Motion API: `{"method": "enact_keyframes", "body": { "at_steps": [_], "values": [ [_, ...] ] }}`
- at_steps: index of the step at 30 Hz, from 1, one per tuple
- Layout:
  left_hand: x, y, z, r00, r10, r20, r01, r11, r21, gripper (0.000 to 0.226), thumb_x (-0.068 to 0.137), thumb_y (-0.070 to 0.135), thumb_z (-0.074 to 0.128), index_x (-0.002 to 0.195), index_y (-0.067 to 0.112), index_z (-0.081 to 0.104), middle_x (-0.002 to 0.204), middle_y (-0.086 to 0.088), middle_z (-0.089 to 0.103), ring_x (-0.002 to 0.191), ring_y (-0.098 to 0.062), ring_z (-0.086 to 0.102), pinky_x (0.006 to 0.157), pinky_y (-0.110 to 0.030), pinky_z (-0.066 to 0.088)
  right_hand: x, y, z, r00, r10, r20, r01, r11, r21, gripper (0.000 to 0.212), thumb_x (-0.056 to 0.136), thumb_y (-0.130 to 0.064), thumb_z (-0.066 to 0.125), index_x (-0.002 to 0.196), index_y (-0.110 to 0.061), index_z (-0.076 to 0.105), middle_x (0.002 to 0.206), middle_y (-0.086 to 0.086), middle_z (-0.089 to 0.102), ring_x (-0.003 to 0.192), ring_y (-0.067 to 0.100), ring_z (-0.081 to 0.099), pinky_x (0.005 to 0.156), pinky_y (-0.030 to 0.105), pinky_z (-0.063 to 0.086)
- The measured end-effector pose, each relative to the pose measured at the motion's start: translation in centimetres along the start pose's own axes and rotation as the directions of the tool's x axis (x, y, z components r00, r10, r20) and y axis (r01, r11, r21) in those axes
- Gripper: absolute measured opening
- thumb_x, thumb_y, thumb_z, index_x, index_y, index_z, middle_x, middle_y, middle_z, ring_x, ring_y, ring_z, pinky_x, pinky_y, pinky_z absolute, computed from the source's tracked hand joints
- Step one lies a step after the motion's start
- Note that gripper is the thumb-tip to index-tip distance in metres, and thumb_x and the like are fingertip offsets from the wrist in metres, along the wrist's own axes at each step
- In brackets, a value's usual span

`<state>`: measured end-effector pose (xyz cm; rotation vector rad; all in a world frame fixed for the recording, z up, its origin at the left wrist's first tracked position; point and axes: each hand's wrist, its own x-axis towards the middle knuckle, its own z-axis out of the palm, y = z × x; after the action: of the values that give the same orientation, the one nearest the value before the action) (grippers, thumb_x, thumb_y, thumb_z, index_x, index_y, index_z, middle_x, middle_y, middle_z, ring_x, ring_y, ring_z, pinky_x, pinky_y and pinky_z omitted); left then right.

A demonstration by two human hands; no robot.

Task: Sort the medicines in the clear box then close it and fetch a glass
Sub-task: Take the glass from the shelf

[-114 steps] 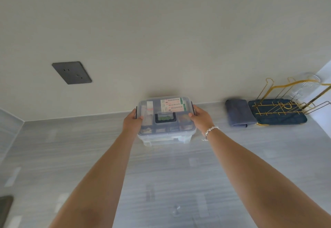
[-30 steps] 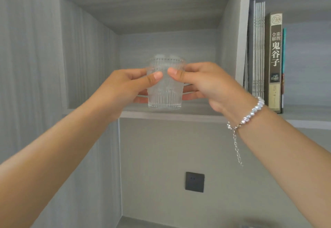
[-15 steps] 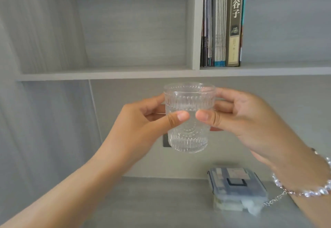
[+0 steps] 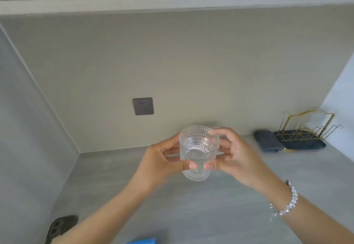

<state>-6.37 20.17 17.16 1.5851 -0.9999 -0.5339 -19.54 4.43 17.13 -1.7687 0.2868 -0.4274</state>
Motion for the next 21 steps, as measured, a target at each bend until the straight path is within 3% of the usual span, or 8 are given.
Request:
{"method": "enact_keyframes", "body": {
  "at_steps": [4,10,15,21],
  "values": [
    [0.2,-4.5,2.5,0.997,-0.079,0.007,0.08,0.995,-0.058,0.065,0.06,0.008,0.083,0.099,0.056,0.064,0.101,0.026,0.07,0.101,0.004,0.064,0.079,-0.01,0.049,-0.6,5.0,-0.5,0.996,0.084,0.004,-0.084,0.996,-0.025,0.073,0.043,-0.049,0.086,0.105,-0.046,0.05,0.109,-0.012,0.071,0.098,0.011,0.069,0.09,0.036,0.053],
    [-0.8,-11.1,5.3,0.966,-0.252,0.047,0.257,0.956,-0.14,0.07,0.062,-0.003,0.08,0.106,0.05,0.065,0.105,0.02,0.071,0.1,0.0,0.065,0.078,-0.013,0.049,-1.7,12.1,0.4,0.98,0.198,0.003,-0.198,0.978,-0.067,0.072,0.047,-0.035,0.086,0.107,-0.04,0.047,0.119,-0.006,0.066,0.103,0.01,0.067,0.096,0.035,0.051],
    [-3.1,-15.7,5.9,0.914,-0.404,0.049,0.407,0.904,-0.131,0.068,0.061,-0.001,0.079,0.117,0.034,0.064,0.113,0.02,0.069,0.102,0.011,0.059,0.08,-0.003,0.043,-2.7,16.5,2.4,0.964,0.264,0.016,-0.26,0.958,-0.117,0.072,0.055,-0.021,0.088,0.107,-0.042,0.044,0.125,-0.006,0.063,0.117,0.007,0.058,0.088,0.023,0.054],
    [-5.9,-19.8,6.0,0.85,-0.525,0.048,0.527,0.848,-0.054,0.07,0.06,0.008,0.079,0.114,0.049,0.061,0.113,0.024,0.067,0.108,0.017,0.053,0.082,0.002,0.039,-4.4,20.5,5.1,0.941,0.334,0.059,-0.322,0.935,-0.15,0.072,0.058,-0.022,0.087,0.11,-0.041,0.041,0.119,-0.012,0.062,0.112,0.008,0.06,0.084,0.018,0.054]
  ]
}}
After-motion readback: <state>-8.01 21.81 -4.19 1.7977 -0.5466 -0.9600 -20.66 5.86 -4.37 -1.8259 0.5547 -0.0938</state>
